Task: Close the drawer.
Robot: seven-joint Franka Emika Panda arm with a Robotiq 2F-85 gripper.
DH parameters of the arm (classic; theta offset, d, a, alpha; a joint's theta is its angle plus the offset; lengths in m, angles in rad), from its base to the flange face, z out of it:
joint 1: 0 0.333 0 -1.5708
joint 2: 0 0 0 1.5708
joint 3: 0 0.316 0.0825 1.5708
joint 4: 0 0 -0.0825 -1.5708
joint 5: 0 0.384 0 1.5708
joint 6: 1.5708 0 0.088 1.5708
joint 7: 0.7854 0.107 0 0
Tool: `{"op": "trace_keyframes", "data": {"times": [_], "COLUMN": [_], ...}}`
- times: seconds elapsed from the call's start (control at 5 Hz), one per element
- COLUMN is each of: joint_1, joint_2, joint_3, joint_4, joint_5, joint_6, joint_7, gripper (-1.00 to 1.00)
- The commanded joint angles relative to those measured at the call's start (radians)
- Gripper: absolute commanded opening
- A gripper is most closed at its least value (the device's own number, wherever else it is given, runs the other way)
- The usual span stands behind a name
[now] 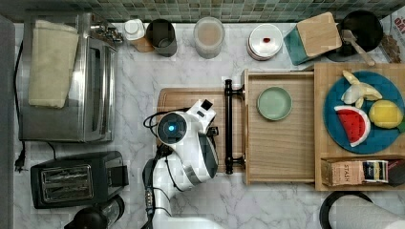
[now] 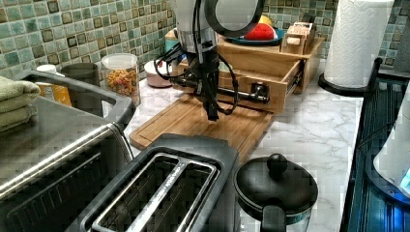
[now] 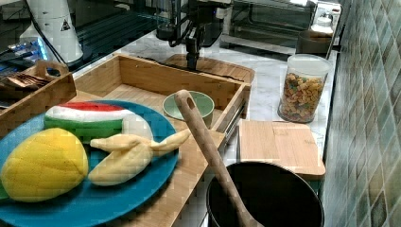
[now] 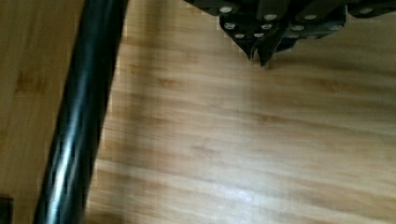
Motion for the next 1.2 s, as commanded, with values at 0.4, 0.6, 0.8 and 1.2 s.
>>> {"op": "trace_keyframes", "data": {"times": [0.4, 0.6, 0.8, 1.2], "joint_1": [-0.179, -0.213, -0.23, -0.381], "joint_2": [-0.057, -0.067, -0.061, -0.055], "joint_3": [-0.092, -0.104, -0.136, -0.133], "joint_4": [0.006, 0.029, 0.03, 0.087], "joint_5": [0.094, 0.129, 0.122, 0.148], "joint_6": [0.12, 0.077, 0.114, 0.103], "joint_7": [-0.284, -0.364, -0.401, -0.5], "gripper": [-1.0, -1.0, -1.0, -1.0]}}
